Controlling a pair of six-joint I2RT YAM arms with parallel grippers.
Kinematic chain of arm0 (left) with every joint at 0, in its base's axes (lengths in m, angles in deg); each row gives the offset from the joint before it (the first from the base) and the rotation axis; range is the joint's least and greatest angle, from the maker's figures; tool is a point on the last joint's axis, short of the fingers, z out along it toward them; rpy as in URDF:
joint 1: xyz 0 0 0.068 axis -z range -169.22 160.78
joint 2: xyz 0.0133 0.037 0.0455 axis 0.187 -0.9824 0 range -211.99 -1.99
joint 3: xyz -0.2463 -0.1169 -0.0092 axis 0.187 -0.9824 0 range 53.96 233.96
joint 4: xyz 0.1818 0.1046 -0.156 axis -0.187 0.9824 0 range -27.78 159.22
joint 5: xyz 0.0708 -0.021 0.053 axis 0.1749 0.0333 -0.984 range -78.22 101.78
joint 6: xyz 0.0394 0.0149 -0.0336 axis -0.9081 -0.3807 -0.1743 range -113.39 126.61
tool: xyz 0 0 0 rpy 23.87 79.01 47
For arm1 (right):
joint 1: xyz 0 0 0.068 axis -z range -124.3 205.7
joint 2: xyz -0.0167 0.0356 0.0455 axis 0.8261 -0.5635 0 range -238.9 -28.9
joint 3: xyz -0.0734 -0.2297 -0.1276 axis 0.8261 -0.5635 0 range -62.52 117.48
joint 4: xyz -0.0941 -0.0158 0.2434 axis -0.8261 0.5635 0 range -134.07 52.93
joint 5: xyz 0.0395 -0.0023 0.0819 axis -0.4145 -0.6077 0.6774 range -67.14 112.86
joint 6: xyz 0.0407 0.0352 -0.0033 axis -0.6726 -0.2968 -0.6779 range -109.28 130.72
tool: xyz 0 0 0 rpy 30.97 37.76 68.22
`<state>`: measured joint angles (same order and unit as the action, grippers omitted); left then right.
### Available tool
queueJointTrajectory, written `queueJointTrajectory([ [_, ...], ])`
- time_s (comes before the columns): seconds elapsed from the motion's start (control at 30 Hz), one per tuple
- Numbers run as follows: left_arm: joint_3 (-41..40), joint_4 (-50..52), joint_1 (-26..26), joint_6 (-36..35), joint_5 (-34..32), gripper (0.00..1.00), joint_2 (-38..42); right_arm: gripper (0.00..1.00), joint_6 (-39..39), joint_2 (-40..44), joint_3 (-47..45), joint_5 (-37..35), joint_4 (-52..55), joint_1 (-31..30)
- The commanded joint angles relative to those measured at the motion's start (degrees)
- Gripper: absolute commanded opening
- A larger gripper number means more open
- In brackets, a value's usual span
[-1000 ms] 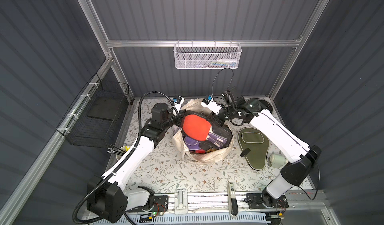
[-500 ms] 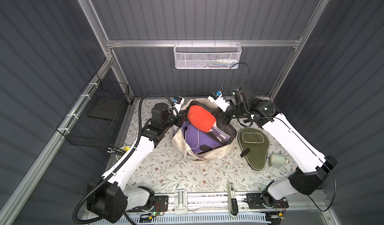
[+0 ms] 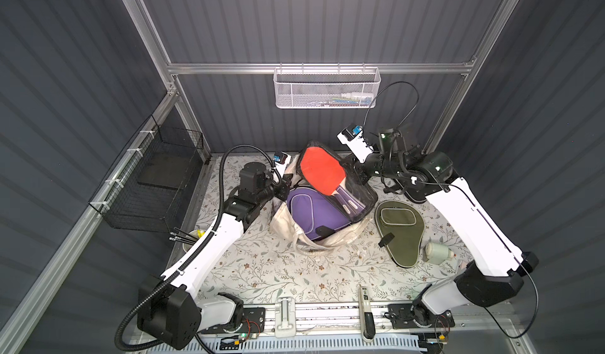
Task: Remove the ping pong set from the canvas bag
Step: Pick up the ping pong set from the canvas bag, then place the ping pong set at the center of the board.
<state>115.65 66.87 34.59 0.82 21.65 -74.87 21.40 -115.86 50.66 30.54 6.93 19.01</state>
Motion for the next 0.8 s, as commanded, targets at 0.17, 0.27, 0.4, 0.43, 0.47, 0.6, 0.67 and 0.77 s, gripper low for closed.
queueJointTrajectory([
  [0.17,1.5,-2.6,0.0,0.1,1.5,0.00,-0.4,0.00,-2.8,2.8,7.2,-6.7,-2.6,0.4],
  [0.27,1.3,-2.9,0.0,0.2,1.5,0.00,-0.4,0.00,-3.0,2.8,10.7,-10.4,-1.7,0.8],
  [0.4,1.2,-3.4,0.0,0.3,1.8,0.00,-0.4,0.00,-2.3,2.1,16.7,-14.8,0.8,2.4],
  [0.43,1.2,-3.4,0.0,0.3,1.8,0.00,-0.4,0.00,-2.4,2.1,17.8,-15.3,1.4,3.5],
  [0.47,1.2,-3.5,0.0,0.4,1.8,0.00,-0.4,0.00,-3.1,2.3,18.4,-15.3,1.7,5.4],
  [0.6,1.4,-4.6,0.0,0.9,2.3,0.00,-0.7,0.00,-6.4,4.6,16.9,-13.2,1.7,13.8],
  [0.67,2.1,-4.4,0.0,0.8,2.7,0.00,-1.1,0.00,-7.6,6.3,13.9,-11.2,1.3,18.5],
  [0.77,2.7,-4.1,0.0,0.8,2.9,0.00,-1.2,0.00,-10.0,9.1,6.8,-7.0,-0.9,24.6],
])
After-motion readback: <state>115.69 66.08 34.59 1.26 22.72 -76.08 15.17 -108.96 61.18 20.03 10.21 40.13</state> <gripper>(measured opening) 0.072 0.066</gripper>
